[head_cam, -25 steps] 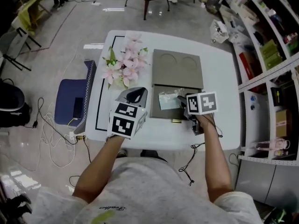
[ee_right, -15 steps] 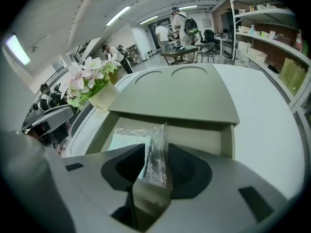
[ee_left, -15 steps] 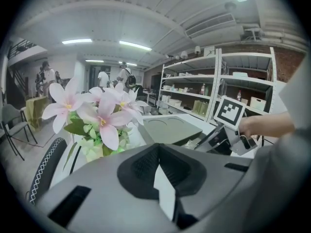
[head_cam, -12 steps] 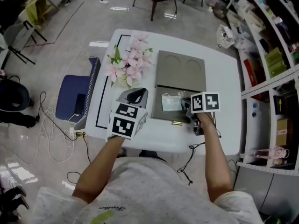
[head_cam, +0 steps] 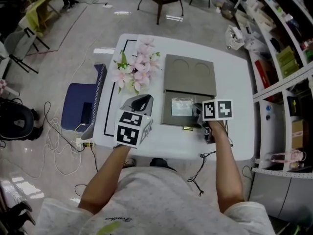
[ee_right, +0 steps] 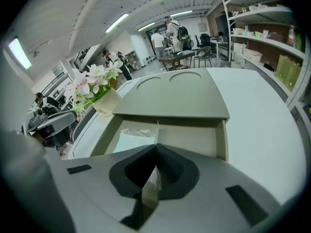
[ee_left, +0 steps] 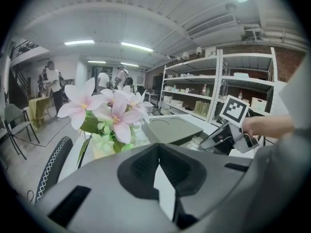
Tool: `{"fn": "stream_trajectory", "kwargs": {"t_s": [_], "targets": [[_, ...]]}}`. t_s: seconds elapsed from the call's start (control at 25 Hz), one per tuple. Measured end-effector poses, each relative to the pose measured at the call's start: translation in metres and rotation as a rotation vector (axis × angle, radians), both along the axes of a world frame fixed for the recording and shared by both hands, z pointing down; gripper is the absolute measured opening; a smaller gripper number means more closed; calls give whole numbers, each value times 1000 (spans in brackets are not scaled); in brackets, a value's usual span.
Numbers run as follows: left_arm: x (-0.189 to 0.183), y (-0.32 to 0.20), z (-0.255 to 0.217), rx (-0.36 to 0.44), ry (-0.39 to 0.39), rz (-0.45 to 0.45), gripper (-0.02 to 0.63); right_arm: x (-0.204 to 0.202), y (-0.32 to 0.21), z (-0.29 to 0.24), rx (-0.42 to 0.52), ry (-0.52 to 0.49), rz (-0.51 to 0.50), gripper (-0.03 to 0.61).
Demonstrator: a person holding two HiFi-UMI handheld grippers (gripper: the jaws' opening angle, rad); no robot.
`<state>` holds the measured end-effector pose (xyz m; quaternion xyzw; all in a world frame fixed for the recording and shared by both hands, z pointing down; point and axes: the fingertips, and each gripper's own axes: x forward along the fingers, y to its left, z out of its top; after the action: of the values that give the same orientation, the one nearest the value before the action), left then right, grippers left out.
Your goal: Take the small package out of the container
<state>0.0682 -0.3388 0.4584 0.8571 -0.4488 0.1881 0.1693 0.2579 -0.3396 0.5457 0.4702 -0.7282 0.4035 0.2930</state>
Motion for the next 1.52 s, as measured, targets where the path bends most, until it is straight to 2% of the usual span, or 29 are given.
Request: {"fn": "stream_trajectory", "kwargs": {"t_s": [0.2, 0.4, 0.8, 1.52], "targets": [[-1, 3, -4, 5, 6, 27, 3, -7, 12, -16, 42, -39, 24, 6], [1, 9, -10, 20, 14, 73, 3, -12, 24, -40, 123, -57, 63, 6], [-3, 20, -23, 42, 55, 143, 3, -29, 47, -80, 260, -53, 118, 5], [-25, 53, -48, 100, 71, 283, 3, -49, 114, -164, 628, -50, 349, 5]]}}
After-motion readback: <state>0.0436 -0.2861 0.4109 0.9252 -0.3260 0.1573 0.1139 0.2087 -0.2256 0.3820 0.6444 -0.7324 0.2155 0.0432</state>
